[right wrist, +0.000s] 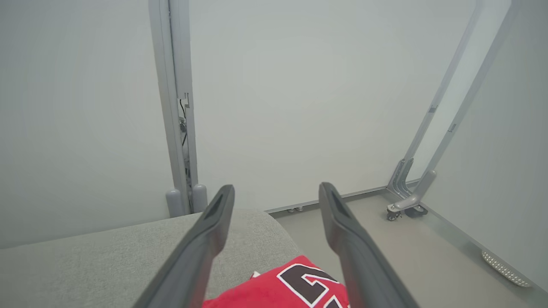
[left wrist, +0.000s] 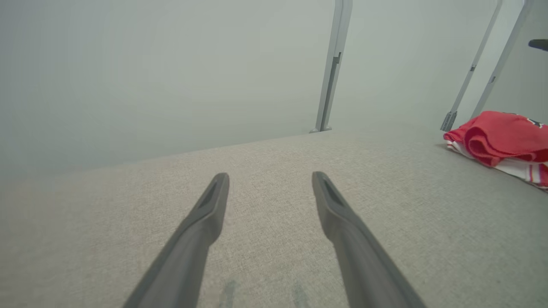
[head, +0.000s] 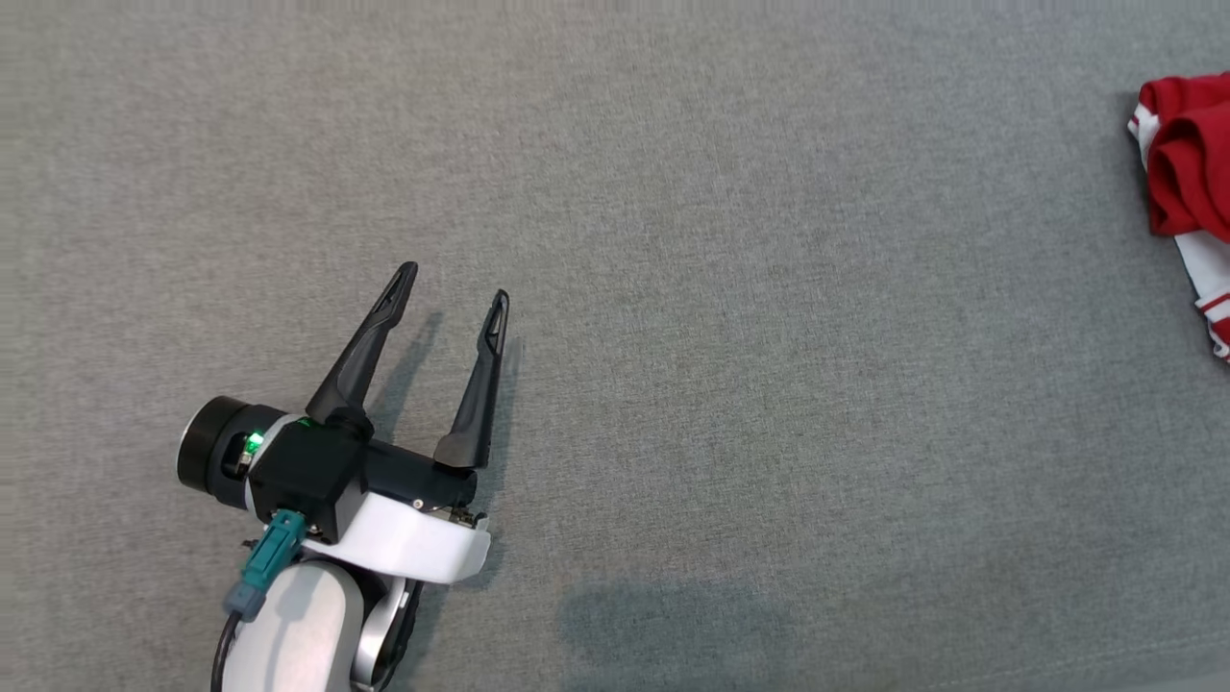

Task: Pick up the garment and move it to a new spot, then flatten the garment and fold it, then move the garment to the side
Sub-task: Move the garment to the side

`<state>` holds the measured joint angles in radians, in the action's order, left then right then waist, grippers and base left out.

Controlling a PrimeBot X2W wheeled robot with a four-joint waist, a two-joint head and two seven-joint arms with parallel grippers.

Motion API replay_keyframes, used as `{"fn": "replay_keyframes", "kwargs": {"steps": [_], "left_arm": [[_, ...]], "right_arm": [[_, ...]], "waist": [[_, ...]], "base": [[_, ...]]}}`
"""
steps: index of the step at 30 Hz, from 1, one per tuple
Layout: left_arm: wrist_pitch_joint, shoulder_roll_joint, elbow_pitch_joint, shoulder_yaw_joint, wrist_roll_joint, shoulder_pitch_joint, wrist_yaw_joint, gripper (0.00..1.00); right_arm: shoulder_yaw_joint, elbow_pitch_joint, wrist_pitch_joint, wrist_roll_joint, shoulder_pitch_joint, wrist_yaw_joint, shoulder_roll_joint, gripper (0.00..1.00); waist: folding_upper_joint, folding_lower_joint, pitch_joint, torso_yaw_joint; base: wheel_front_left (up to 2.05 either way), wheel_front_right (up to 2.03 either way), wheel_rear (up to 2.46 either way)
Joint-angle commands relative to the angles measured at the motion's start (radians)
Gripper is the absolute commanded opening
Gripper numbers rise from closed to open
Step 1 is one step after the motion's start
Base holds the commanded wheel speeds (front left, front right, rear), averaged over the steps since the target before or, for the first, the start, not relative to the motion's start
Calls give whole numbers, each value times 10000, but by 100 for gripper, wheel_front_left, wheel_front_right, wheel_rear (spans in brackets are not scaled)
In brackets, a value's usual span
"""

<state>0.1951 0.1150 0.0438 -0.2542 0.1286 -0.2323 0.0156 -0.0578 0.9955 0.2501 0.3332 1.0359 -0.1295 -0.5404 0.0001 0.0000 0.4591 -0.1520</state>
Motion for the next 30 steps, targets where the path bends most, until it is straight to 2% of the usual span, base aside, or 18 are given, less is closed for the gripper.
{"fn": "replay_keyframes", "kwargs": {"steps": [1,11,19,30], "left_arm": [[82,59,157,334,125,-13,-90,100],[366,-98,-339,843,788,315,-379,100],[482,-14,-652,1302,1131,817,-552,100],[620,-80,-998,1499,1474,2175,-558,100]], "right_arm": [[-30,-558,115,-163,-559,-12,-82,100],[213,-3370,116,-531,-2808,-12,1245,100],[797,-4614,116,-319,-4286,-12,1878,100],[1240,-6136,116,-141,-6785,-12,2821,100]], "waist": [[-1,0,-405,242],[-1,0,-1915,941],[-1,0,-2948,1177],[-1,0,-4466,1443]], "base": [[0,0,0],[0,0,0],[0,0,0],[0,0,0]]}}
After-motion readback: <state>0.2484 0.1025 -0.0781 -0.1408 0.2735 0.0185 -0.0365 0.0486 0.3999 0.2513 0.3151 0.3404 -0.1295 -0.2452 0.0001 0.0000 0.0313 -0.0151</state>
